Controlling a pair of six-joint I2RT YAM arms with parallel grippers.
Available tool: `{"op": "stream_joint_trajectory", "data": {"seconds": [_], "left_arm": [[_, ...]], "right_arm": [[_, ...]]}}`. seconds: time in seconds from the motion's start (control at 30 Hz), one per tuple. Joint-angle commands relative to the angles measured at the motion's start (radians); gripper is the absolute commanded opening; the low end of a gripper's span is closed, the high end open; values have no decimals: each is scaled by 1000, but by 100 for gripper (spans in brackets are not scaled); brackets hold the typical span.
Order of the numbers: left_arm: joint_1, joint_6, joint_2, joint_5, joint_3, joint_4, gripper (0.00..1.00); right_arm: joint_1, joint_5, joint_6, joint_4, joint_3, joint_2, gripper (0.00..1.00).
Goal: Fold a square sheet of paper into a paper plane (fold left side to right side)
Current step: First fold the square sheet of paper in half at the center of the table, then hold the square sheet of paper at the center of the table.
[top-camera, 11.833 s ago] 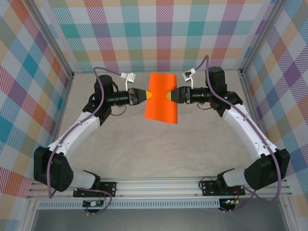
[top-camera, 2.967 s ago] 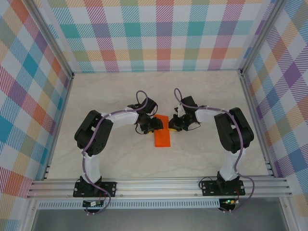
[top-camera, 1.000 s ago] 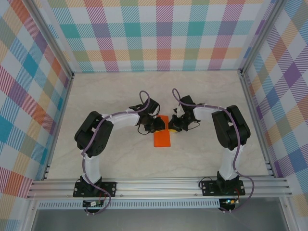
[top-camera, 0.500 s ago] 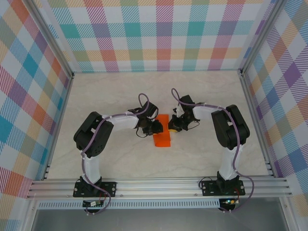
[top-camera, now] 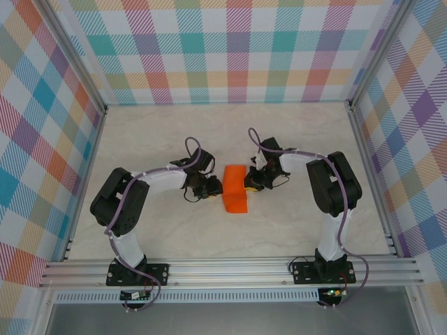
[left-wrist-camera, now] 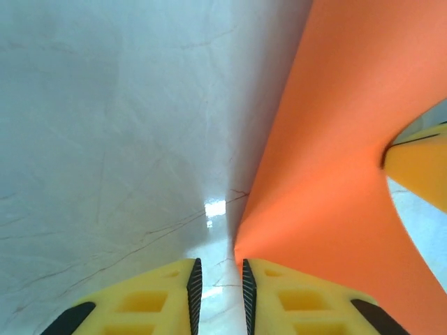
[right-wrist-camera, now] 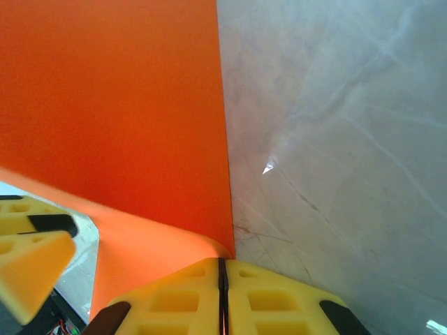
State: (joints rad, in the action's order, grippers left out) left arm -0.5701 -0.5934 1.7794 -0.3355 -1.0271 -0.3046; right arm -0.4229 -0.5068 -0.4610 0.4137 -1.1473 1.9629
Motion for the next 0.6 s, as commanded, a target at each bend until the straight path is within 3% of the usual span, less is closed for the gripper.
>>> {"op": "stream_joint_trajectory", "data": {"seconds": [0.0,0.27,0.57], "left_arm": [[7,21,-48,-56,-26,16,21],[-11,16,72,-199,-119,152,14],[-22,38,212,-187,-182,165,13]], "right_arm": [[-12,126,18,72,25,77,10],[-14,132,21,81,17,80,10],[-15,146,26,101,5,88,10]]}}
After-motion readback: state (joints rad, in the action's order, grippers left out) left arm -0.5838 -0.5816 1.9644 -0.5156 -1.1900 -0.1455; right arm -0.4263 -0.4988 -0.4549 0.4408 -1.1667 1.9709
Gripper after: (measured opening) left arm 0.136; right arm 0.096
